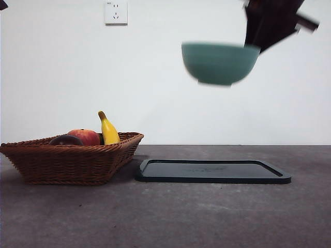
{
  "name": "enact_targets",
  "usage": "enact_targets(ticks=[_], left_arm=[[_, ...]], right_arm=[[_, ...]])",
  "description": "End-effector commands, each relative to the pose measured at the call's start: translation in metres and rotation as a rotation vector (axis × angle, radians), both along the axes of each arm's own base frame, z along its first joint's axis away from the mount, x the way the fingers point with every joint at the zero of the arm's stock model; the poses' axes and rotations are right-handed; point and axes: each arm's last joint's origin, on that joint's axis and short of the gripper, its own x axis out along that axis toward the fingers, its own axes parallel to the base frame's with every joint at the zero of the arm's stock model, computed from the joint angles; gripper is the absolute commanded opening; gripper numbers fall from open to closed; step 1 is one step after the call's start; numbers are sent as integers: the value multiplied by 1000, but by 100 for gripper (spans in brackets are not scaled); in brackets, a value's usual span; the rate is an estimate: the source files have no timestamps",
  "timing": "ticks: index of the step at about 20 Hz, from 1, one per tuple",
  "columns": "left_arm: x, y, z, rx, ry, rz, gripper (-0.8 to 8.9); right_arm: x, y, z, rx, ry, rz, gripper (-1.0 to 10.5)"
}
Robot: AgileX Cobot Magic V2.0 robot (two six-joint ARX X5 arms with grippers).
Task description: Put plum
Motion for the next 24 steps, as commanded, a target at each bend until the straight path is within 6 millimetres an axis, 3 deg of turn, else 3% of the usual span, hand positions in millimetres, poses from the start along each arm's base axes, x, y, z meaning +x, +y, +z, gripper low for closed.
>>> enact_targets(ticks=[1, 4, 9, 18, 24], left_arm=[[2, -1, 3, -3, -13, -9, 402], [2, -1, 2, -3, -11, -9, 402], [2, -1, 3, -3, -11, -9, 402], [2, -1, 2, -2, -9, -9, 402], [2, -1, 2, -2, -8, -9, 402]], right_arm=[[-16, 1, 13, -3, -30, 40, 8], [-38, 2, 7, -4, -25, 76, 8], [-60, 18, -36, -11, 21, 158, 8], [-68, 36, -123, -9, 114, 176, 8], [-62, 42, -146, -53, 150, 168, 8]])
